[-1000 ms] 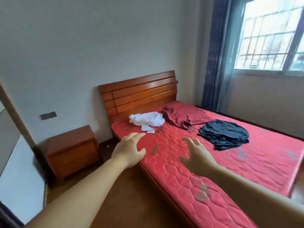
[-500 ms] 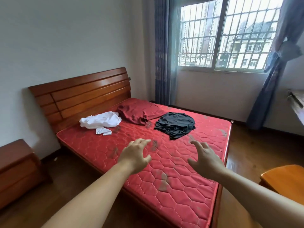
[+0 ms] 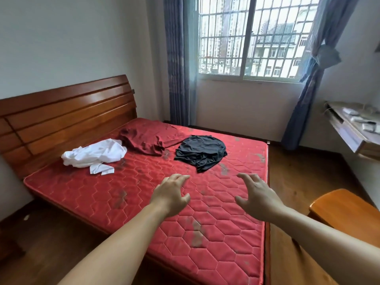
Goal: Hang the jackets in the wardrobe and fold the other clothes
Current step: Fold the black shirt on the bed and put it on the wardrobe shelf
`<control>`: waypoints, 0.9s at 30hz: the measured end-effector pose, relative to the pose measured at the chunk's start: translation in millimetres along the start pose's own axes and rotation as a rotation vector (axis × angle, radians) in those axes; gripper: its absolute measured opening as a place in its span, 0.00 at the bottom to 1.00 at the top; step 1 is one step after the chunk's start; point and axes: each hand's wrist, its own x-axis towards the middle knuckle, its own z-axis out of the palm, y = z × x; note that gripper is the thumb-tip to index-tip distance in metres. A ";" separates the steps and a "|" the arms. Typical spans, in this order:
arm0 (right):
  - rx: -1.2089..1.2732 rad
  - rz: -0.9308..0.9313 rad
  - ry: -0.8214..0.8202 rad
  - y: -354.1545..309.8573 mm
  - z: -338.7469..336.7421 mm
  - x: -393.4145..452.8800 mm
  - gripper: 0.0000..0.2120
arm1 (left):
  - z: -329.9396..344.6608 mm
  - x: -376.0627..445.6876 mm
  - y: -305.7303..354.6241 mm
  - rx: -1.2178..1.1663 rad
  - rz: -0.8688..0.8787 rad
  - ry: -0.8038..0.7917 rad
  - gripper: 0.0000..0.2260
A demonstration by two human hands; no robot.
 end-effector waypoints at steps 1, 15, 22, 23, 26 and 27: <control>0.014 0.016 -0.004 2.5 3.1 13.0 0.33 | 0.0 13.3 -1.4 0.010 0.010 -0.008 0.27; 0.126 0.120 -0.049 7.0 25.3 214.3 0.32 | -8.5 204.5 -60.9 0.087 -0.008 -0.074 0.27; 0.099 0.229 -0.008 -15.2 38.0 282.3 0.32 | -6.6 297.4 -109.2 0.037 0.105 -0.091 0.27; 0.089 0.256 -0.002 -21.4 41.1 290.7 0.32 | -6.5 310.4 -119.6 0.018 0.126 -0.095 0.27; 0.070 0.338 0.029 -42.3 51.7 313.2 0.32 | -8.2 348.6 -152.4 -0.017 0.184 -0.118 0.27; 0.058 0.359 0.032 -48.9 55.7 320.0 0.32 | -8.6 361.2 -163.1 -0.023 0.197 -0.128 0.27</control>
